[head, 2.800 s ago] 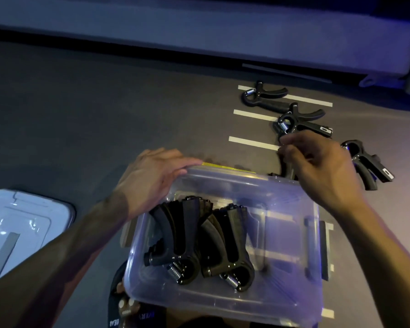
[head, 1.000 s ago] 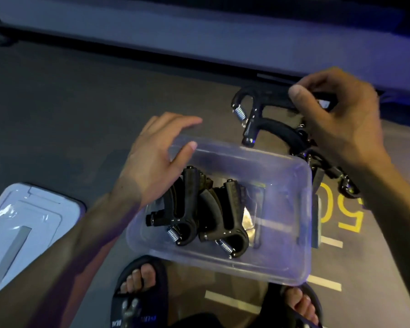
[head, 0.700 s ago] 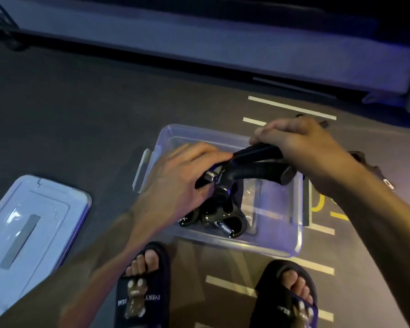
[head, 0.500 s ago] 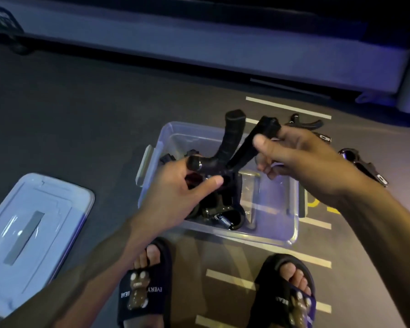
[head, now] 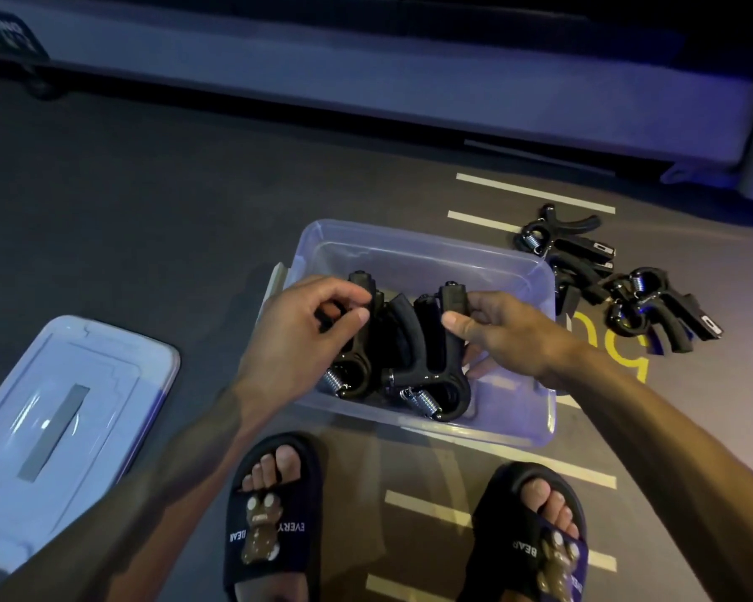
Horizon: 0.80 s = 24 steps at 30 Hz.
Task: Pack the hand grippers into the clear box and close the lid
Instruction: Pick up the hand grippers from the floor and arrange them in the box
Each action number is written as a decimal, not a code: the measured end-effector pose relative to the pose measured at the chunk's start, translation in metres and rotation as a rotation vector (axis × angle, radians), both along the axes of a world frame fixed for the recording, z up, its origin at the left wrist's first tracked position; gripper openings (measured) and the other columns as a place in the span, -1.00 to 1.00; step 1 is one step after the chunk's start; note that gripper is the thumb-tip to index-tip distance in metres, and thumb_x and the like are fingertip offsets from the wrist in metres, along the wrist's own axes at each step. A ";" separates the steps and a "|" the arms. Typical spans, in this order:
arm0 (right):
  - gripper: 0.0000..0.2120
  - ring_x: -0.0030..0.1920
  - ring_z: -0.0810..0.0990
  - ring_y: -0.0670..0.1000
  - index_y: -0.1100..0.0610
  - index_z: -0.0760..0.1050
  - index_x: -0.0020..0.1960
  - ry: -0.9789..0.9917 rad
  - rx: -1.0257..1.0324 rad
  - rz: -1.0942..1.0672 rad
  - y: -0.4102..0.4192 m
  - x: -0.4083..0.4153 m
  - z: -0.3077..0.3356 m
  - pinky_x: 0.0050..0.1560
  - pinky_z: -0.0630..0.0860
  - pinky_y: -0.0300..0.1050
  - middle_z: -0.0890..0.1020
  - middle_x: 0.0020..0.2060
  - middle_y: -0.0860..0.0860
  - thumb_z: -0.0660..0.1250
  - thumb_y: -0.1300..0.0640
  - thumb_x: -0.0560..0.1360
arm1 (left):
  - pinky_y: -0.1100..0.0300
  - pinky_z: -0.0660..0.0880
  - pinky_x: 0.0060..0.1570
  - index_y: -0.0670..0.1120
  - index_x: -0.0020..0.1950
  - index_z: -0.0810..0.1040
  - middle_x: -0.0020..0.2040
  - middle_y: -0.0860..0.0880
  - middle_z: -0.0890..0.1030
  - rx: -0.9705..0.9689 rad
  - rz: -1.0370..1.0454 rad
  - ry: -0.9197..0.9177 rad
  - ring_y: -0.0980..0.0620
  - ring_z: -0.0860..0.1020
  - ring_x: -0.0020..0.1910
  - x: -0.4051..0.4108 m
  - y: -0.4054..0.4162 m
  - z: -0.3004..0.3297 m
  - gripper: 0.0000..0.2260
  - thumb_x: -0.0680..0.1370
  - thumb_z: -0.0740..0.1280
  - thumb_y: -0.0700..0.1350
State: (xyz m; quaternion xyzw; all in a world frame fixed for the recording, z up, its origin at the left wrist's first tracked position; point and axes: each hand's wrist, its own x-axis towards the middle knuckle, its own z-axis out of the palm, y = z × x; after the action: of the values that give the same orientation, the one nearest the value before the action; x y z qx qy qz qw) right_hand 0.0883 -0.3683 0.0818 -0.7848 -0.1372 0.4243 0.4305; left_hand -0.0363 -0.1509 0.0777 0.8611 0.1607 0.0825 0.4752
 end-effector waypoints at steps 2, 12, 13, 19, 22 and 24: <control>-0.80 -0.24 0.62 0.10 0.12 0.54 0.22 -0.024 -0.015 0.002 0.004 0.001 -0.007 -0.26 0.66 -0.07 0.66 -0.10 0.13 0.25 0.13 0.64 | 0.50 0.36 -0.12 0.05 0.06 0.70 -0.10 0.21 0.61 0.080 -0.041 0.008 0.24 0.54 -0.15 0.001 0.000 -0.004 -0.85 0.51 0.51 -0.12; -0.55 -0.20 0.71 0.07 0.14 0.44 0.33 -0.450 -0.241 0.114 0.012 -0.003 -0.026 -0.04 0.62 0.03 0.72 -0.17 0.05 0.41 -0.04 0.52 | 0.21 0.39 0.15 0.11 0.26 0.60 0.13 0.19 0.57 0.353 -0.181 0.049 0.10 0.43 0.12 0.006 0.004 -0.016 -0.65 0.49 0.52 0.00; -0.52 -0.17 0.71 0.08 0.14 0.42 0.36 -0.492 -0.251 0.135 0.012 -0.004 -0.027 -0.01 0.61 0.01 0.72 -0.17 0.05 0.40 -0.06 0.53 | 0.20 0.38 0.18 0.11 0.30 0.58 0.17 0.17 0.58 0.369 -0.191 0.057 0.09 0.42 0.14 0.007 0.004 -0.017 -0.62 0.49 0.51 0.00; -0.53 -0.09 0.64 0.05 0.10 0.42 0.36 -0.590 -0.274 0.175 0.011 -0.012 -0.024 -0.13 0.44 -0.16 0.68 -0.13 0.02 0.40 -0.04 0.52 | 0.07 0.37 0.24 0.12 0.41 0.53 0.27 0.17 0.57 0.446 -0.288 0.120 0.03 0.39 0.17 0.017 0.002 -0.019 -0.53 0.51 0.49 0.06; -0.48 -0.07 0.62 0.04 0.05 0.40 0.39 -0.571 -0.279 0.150 0.011 -0.016 -0.022 -0.21 0.30 -0.26 0.67 -0.13 0.00 0.44 -0.01 0.48 | 0.00 0.37 0.17 0.17 0.38 0.54 0.25 0.19 0.58 0.499 -0.306 0.148 0.02 0.40 0.15 0.020 -0.004 -0.022 -0.56 0.50 0.47 0.12; -0.43 -0.04 0.62 0.04 0.02 0.37 0.41 -0.545 -0.288 0.139 0.011 -0.019 -0.020 -0.21 0.28 -0.28 0.66 -0.12 -0.01 0.47 -0.01 0.47 | 0.00 0.37 0.13 0.17 0.34 0.57 0.22 0.19 0.60 0.520 -0.291 0.141 0.02 0.41 0.13 0.021 -0.005 -0.024 -0.58 0.50 0.48 0.12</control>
State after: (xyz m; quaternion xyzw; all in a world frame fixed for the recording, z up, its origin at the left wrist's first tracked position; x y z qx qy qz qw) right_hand 0.0689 -0.3571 0.0614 -0.9112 -0.2393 0.2419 0.2323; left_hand -0.0151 -0.1560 0.0540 0.9714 0.0416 -0.0083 0.2335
